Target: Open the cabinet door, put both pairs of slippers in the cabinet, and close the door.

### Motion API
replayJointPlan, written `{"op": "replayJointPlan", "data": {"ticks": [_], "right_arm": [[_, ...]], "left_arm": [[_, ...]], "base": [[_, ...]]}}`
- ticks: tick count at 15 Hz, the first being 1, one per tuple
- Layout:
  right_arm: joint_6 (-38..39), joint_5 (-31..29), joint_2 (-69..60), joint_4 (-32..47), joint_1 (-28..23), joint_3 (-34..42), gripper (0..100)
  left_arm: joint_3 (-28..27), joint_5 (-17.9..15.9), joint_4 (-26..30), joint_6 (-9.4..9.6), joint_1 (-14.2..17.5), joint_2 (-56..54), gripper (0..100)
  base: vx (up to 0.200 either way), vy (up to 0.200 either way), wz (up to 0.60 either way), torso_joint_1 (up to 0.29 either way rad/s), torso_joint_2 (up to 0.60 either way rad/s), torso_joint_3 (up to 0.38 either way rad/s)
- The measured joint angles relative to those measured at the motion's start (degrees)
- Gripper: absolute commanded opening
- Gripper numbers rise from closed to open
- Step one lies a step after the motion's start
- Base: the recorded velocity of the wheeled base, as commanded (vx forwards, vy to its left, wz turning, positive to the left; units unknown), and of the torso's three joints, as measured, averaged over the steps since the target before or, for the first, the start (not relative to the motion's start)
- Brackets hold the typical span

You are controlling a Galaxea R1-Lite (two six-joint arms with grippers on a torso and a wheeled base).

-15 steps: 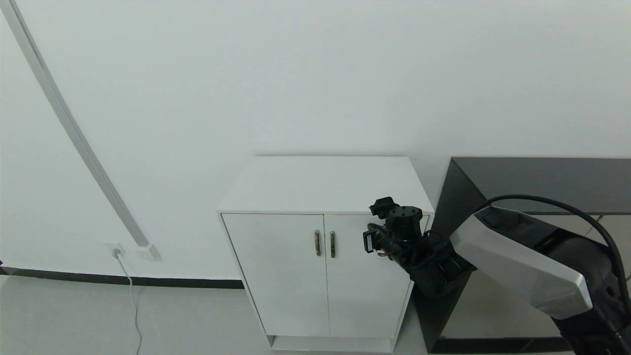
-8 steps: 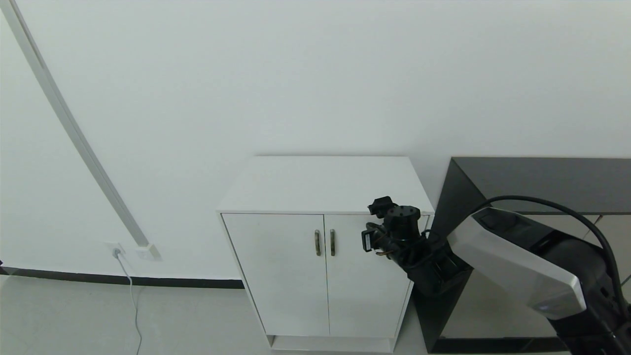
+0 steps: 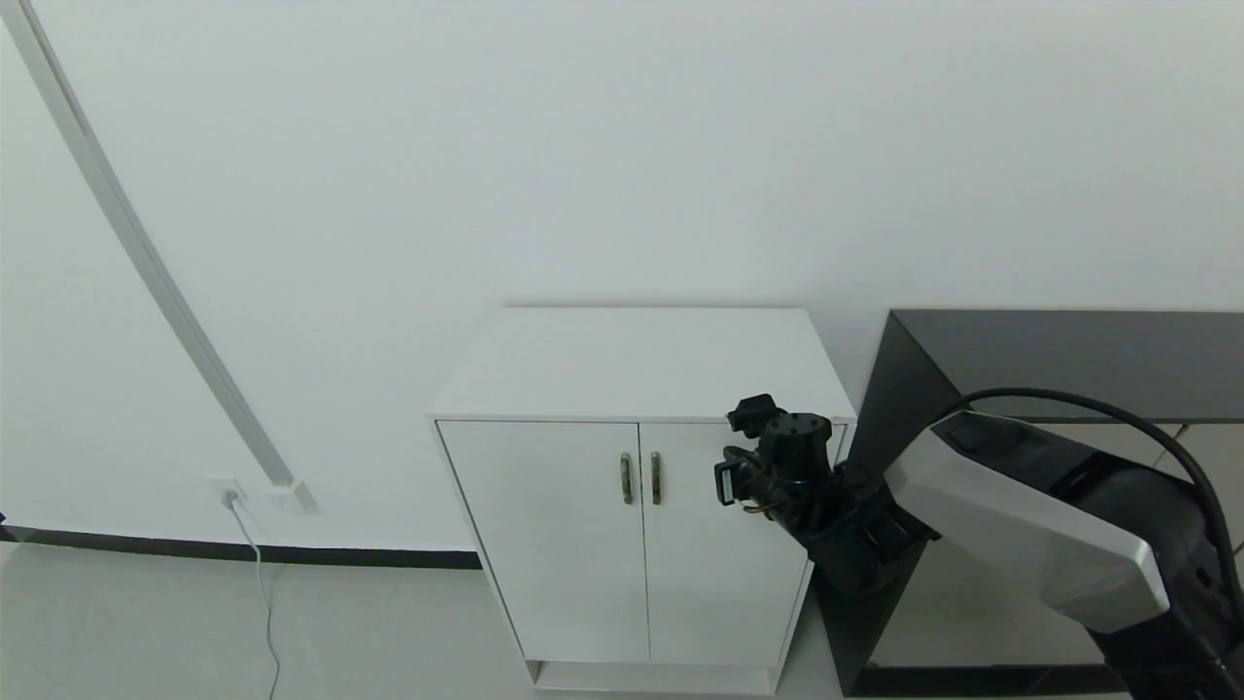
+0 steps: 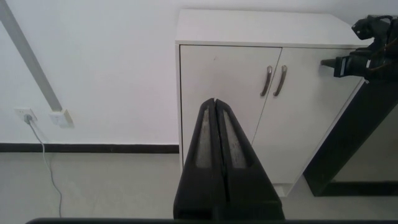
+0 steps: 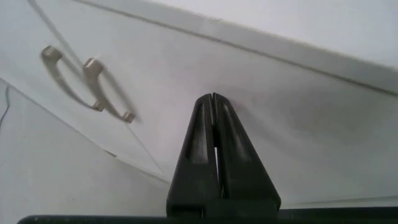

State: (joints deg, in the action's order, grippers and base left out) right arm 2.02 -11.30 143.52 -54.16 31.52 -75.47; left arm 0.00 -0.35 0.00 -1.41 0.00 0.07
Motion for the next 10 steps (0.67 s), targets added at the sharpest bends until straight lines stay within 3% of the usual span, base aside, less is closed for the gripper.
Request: {"op": "replayJointPlan", "data": {"ticks": [10], "right_arm": [[-0.1, -3.1, -20.8, -7.7, -3.4, 28.1, 0]], "left_arm": [[0.0, -0.1, 0.0, 0.0, 0.0, 0.0, 0]], "base": [[0.0, 0.0, 0.0, 0.0, 0.0, 0.0]]}}
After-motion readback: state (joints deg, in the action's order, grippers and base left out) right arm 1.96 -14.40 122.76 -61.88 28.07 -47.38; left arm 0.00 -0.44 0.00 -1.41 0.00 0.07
